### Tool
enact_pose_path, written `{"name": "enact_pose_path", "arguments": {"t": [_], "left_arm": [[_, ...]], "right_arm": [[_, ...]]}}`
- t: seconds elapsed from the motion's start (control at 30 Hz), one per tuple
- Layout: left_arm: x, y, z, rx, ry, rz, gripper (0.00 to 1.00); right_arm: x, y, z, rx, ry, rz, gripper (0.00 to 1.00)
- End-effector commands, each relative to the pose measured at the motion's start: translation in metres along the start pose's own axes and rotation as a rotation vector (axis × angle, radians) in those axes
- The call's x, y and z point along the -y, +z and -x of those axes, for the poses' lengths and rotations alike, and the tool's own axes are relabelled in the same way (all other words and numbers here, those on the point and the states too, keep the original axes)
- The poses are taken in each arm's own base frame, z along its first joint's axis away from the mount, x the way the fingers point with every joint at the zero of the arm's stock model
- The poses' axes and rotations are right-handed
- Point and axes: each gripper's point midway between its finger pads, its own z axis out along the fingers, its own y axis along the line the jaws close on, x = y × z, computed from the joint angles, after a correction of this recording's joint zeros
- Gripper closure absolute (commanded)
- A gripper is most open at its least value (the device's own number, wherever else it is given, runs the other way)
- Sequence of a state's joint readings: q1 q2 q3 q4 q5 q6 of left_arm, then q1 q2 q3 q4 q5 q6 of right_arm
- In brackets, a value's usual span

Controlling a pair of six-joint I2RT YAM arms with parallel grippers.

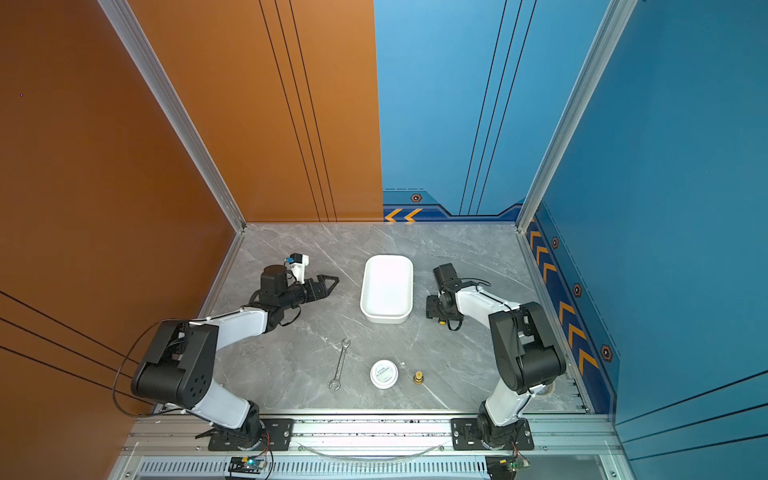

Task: Put the screwdriver in the bin
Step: 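Close the right gripper on the black screwdriver handle and lift it upright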

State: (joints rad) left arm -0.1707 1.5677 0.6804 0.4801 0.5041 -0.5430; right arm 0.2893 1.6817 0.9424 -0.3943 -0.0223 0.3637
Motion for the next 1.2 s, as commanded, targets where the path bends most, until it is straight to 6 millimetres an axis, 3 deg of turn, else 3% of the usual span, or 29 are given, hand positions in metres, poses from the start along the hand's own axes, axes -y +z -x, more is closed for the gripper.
{"name": "enact_pose_path", "arguments": {"t": [0.0, 0.17, 0.43, 0.67, 0.87, 1.03, 1.17], "left_arm": [[0.006, 0.004, -0.002, -0.027, -0.012, -0.032, 0.02], [0.008, 0.008, -0.005, -0.045, -0.021, -0.045, 0.02], [0.009, 0.008, -0.007, -0.059, -0.016, -0.042, 0.02], [0.009, 0.006, -0.006, -0.068, -0.001, -0.028, 0.02], [0.013, 0.003, -0.004, -0.071, -0.005, -0.037, 0.02], [0.028, -0.003, 0.008, -0.056, -0.005, -0.087, 0.02], [0.027, -0.004, 0.009, -0.051, -0.008, -0.084, 0.02]], "right_arm": [[0.002, 0.003, -0.002, -0.027, -0.004, -0.027, 0.38], [0.002, 0.005, -0.002, -0.034, -0.005, -0.032, 0.48], [0.003, 0.006, -0.004, -0.049, -0.013, -0.034, 0.73], [-0.001, -0.007, 0.004, -0.025, -0.023, -0.015, 0.96], [-0.017, -0.049, 0.029, 0.075, -0.027, 0.049, 1.00], [-0.038, -0.102, 0.056, 0.208, -0.049, 0.080, 1.00], [-0.070, -0.142, 0.071, 0.296, -0.042, 0.163, 1.00]]}}
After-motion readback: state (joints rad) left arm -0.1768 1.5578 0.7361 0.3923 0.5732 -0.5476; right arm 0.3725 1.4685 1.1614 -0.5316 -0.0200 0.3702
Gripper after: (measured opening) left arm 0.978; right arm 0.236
